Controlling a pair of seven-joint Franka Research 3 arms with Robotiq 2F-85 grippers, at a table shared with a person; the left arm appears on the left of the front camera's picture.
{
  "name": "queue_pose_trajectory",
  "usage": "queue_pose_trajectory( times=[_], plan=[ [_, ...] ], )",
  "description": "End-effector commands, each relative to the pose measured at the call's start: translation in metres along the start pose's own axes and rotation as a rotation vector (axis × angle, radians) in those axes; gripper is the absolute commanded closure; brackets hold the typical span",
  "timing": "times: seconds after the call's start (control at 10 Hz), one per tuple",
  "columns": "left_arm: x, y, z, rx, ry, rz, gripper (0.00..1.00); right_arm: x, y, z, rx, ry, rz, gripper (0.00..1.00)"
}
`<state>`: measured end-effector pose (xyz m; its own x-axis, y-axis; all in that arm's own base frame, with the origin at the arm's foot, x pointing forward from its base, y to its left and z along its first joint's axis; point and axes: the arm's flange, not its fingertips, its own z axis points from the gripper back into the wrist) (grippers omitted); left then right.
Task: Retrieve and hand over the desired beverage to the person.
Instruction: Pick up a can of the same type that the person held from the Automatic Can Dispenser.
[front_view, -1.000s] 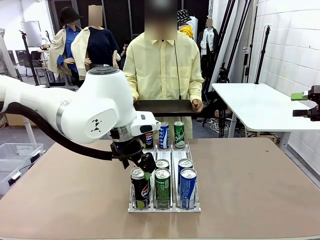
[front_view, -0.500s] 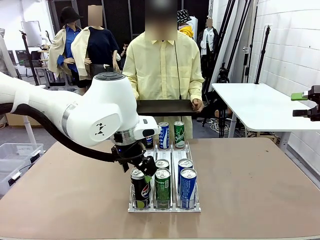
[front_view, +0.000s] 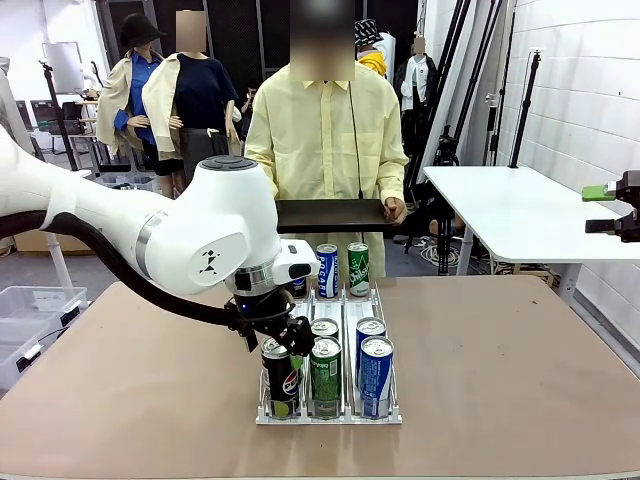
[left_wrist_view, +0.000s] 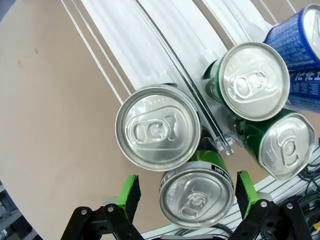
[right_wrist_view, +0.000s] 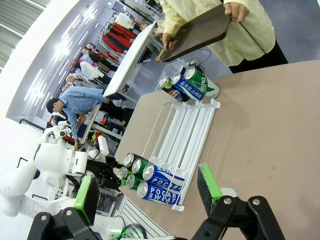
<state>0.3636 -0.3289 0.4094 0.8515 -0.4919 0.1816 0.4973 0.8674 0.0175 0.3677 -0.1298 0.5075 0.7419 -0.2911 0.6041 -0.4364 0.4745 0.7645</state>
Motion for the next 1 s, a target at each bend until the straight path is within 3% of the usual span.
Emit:
queue_pose_trajectory(
  times=[0.0, 0.5, 0.7, 0.9],
  plan=[
    [0.0108, -0.0034, -0.0039, 0.036, 0.013, 0.032, 0.0, 0.0016, 0.0, -0.001, 0.014, -0.006, -0.002, 0.0],
    [0.0175, -0.0119, -0.0097, 0.042, 0.072, 0.046, 0.0, 0.0016, 0.0, -0.001, 0.014, -0.006, -0.002, 0.0],
    [0.0173, -0.0122, -0.0089, 0.059, 0.089, 0.053, 0.13, 0.0016, 0.0, -0.001, 0.014, -0.006, -0.002, 0.0],
    [0.0192, -0.0099, -0.0117, 0.053, 0.085, 0.053, 0.36, 0.0016, 0.0, -0.001, 0.014, -0.006, -0.002, 0.0]
  ],
)
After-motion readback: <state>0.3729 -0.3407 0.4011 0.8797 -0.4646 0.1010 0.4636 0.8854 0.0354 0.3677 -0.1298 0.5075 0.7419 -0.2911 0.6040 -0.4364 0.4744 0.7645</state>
